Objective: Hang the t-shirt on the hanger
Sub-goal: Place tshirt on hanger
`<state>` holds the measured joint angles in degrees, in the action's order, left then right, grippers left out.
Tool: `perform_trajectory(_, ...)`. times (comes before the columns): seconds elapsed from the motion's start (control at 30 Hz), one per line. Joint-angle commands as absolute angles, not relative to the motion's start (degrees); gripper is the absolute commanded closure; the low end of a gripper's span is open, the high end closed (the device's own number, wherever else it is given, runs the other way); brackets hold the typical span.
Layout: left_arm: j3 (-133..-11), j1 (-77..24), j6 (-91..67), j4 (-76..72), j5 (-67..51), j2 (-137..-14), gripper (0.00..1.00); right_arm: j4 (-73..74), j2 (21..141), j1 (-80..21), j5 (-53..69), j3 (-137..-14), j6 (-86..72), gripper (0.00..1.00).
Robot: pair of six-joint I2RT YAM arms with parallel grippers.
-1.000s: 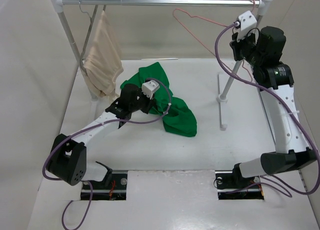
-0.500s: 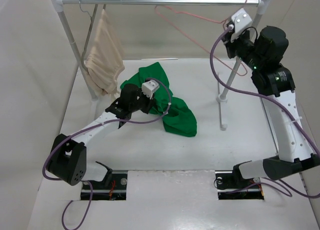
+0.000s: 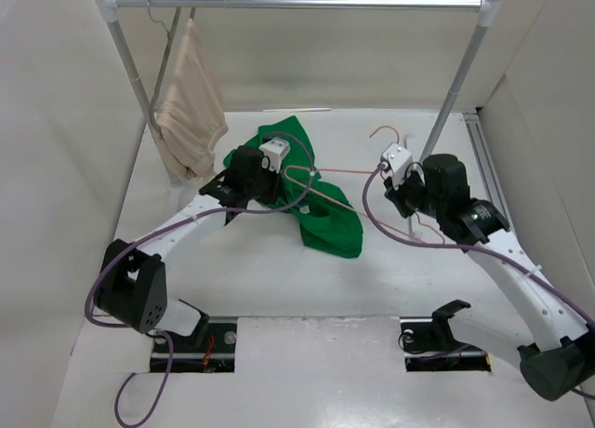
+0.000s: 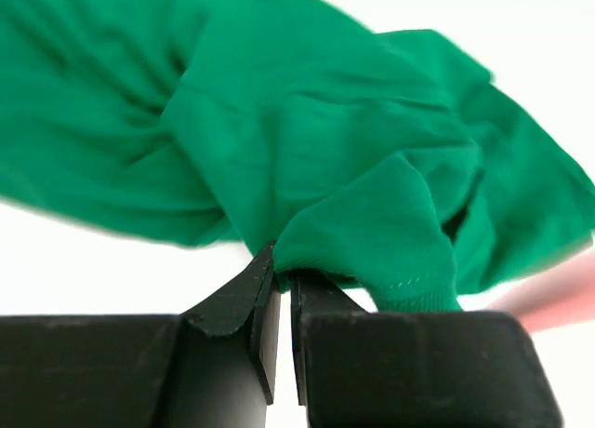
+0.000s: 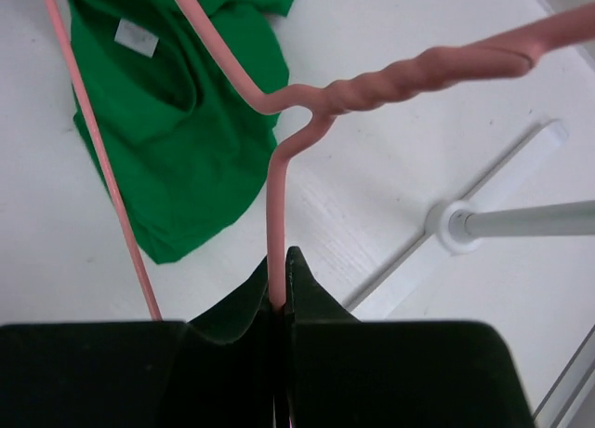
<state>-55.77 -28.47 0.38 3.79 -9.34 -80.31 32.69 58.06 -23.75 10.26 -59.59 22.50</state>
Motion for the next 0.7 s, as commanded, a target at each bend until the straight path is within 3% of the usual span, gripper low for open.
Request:
perform_trajectory(0.0, -61.68, -26.90, -5.96, 10.71, -3.25, -83.21, 1.00, 33.30, 55.02, -28.28, 2.12, -58.36, 19.07, 1.00)
perform_trajectory(0.3, -67.68, -26.37, -13.71, 20.91, 0.26, -90.17, 1.00, 38.85, 56.33, -36.21, -6.67, -57.66, 14.51, 1.00)
perform_trajectory(0.67, -69.43, -26.37, -12.66, 21.45, -2.20, -90.70, 1.00, 31.12, 67.05, -39.81, -10.99, -58.18, 11.42, 1.00)
